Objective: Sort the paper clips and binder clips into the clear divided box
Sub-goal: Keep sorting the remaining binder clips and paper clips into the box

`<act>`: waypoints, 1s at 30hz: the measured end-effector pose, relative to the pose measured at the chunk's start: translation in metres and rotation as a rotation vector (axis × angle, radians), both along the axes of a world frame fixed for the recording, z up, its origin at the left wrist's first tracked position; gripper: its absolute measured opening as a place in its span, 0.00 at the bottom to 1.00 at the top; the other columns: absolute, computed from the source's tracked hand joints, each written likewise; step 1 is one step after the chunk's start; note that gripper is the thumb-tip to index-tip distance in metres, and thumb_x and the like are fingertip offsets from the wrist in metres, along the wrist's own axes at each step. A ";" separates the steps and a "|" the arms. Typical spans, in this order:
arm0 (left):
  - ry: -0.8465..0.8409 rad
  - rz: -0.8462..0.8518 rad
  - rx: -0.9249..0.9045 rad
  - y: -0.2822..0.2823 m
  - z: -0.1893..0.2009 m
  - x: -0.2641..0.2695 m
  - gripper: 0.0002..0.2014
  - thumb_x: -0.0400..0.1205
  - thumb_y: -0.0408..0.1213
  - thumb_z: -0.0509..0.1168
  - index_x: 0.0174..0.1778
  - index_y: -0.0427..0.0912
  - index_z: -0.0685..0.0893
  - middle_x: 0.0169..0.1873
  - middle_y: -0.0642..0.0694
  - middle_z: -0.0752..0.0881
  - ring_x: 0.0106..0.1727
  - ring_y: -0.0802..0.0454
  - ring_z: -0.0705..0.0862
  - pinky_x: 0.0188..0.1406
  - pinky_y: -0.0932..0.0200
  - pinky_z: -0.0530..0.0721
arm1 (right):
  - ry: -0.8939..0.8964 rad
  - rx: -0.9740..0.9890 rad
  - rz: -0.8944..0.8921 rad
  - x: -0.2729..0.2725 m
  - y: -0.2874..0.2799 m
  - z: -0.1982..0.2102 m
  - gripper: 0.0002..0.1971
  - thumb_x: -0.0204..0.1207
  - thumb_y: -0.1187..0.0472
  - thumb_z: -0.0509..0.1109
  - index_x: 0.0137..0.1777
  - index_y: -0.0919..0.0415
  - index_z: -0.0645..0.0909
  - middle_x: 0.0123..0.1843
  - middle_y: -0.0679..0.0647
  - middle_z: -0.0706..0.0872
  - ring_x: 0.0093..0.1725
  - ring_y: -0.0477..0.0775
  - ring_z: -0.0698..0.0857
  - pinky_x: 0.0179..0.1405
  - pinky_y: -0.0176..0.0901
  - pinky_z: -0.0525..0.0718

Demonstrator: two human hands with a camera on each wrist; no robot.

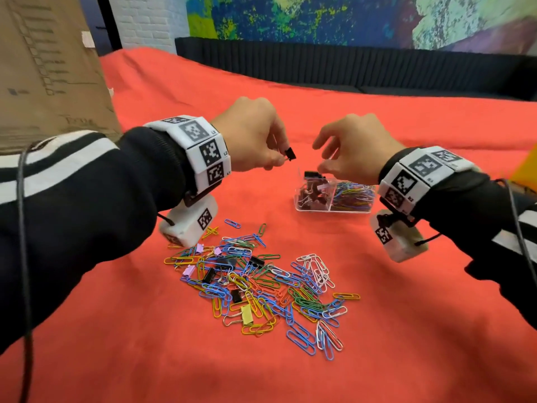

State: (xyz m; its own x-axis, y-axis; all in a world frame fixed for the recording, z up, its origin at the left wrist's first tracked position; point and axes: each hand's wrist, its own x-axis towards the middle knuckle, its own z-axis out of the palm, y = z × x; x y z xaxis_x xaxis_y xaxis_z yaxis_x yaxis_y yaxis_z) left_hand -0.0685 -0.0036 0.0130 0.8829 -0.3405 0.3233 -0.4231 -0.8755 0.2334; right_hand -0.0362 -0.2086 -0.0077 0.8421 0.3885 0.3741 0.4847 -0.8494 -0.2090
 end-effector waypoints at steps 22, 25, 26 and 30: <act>0.511 -0.127 0.410 0.012 -0.009 -0.029 0.10 0.72 0.54 0.75 0.41 0.52 0.89 0.30 0.54 0.91 0.31 0.62 0.89 0.41 0.62 0.83 | 0.148 -0.118 0.261 -0.066 -0.018 -0.020 0.06 0.67 0.61 0.75 0.40 0.49 0.90 0.33 0.40 0.88 0.33 0.41 0.85 0.37 0.30 0.78; 0.671 -0.131 0.445 0.030 -0.018 -0.050 0.17 0.68 0.60 0.76 0.41 0.51 0.89 0.32 0.53 0.92 0.33 0.58 0.90 0.41 0.58 0.85 | 0.257 -0.187 0.400 -0.082 0.014 -0.027 0.08 0.68 0.59 0.75 0.46 0.48 0.90 0.35 0.38 0.88 0.37 0.39 0.88 0.35 0.19 0.73; 0.696 -0.127 0.459 0.035 -0.022 -0.055 0.19 0.66 0.62 0.76 0.42 0.51 0.88 0.33 0.53 0.92 0.33 0.59 0.89 0.42 0.58 0.85 | 0.292 -0.209 0.435 -0.084 0.024 -0.029 0.10 0.68 0.58 0.75 0.49 0.47 0.90 0.36 0.37 0.87 0.38 0.38 0.88 0.34 0.17 0.73; 0.619 -0.134 0.470 0.047 -0.038 -0.068 0.25 0.61 0.64 0.78 0.47 0.54 0.86 0.36 0.59 0.91 0.31 0.66 0.85 0.38 0.64 0.83 | 0.339 -0.316 0.530 -0.091 0.058 -0.033 0.17 0.68 0.55 0.77 0.57 0.42 0.86 0.38 0.33 0.83 0.41 0.40 0.88 0.34 0.21 0.73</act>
State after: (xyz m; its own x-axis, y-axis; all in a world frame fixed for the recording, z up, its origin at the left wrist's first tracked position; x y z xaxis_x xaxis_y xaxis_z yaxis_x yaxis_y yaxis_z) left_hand -0.1365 0.0439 -0.0250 0.7968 -0.4361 -0.4182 -0.4464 -0.8913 0.0791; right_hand -0.1268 -0.1508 -0.0405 0.5592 0.8258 -0.0737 0.8020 -0.5613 -0.2043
